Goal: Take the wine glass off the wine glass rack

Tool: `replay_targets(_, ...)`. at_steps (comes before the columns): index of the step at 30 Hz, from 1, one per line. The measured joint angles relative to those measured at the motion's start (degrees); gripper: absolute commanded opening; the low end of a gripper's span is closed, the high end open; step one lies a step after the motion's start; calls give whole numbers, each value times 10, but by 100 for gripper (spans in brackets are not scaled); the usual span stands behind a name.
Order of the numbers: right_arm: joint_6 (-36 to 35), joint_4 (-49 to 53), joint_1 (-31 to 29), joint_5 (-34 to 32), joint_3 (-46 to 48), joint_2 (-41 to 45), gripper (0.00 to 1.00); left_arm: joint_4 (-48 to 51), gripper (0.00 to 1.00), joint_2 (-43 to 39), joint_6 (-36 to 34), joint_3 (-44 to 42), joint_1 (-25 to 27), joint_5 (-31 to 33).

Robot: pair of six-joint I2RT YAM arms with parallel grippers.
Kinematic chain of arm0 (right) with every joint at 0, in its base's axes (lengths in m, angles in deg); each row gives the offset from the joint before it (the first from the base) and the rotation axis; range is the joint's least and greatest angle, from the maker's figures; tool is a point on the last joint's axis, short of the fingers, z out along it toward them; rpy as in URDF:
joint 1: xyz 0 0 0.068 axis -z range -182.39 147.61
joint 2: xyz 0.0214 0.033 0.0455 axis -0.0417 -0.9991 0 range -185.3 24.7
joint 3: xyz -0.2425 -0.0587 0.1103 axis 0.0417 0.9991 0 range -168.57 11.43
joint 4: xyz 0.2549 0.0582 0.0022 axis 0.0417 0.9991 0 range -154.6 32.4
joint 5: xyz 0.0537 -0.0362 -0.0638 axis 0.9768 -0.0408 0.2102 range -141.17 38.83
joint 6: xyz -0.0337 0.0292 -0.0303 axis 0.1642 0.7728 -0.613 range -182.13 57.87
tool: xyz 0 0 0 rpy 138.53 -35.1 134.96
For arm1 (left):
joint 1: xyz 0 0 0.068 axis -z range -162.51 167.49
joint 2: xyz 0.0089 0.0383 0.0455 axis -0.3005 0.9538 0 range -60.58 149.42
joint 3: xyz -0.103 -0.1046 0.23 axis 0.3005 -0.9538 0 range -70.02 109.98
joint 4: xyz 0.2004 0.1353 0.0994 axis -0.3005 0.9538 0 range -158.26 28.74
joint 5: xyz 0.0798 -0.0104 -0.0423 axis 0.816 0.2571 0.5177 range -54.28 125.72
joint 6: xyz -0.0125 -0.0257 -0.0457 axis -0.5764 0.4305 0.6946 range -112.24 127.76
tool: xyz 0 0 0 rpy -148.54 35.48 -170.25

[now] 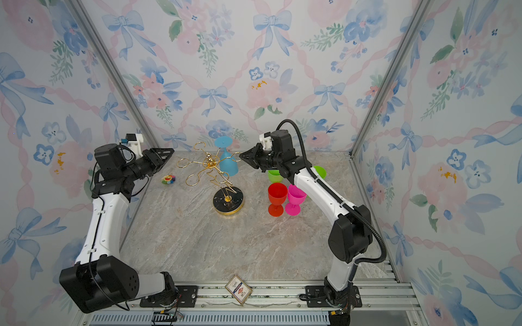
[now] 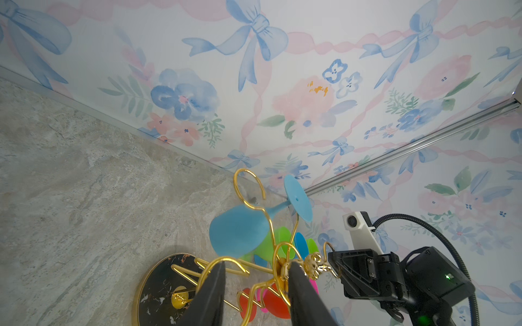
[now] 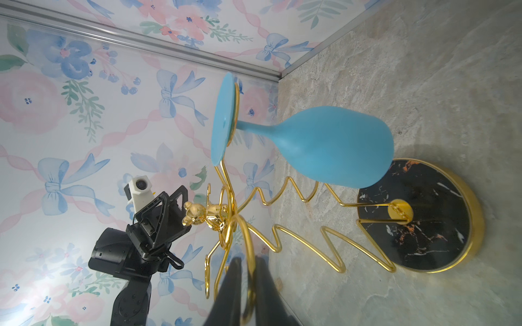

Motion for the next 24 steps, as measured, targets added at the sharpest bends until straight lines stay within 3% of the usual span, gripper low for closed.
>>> replay_targets(12, -4, -17, 15, 4, 49, 25, 25, 0, 39, -19, -2, -17, 0, 0)
replay_targets(24, -32, -12, 29, 8, 67, 54, 52, 0, 43, -24, -9, -25, 0, 2)
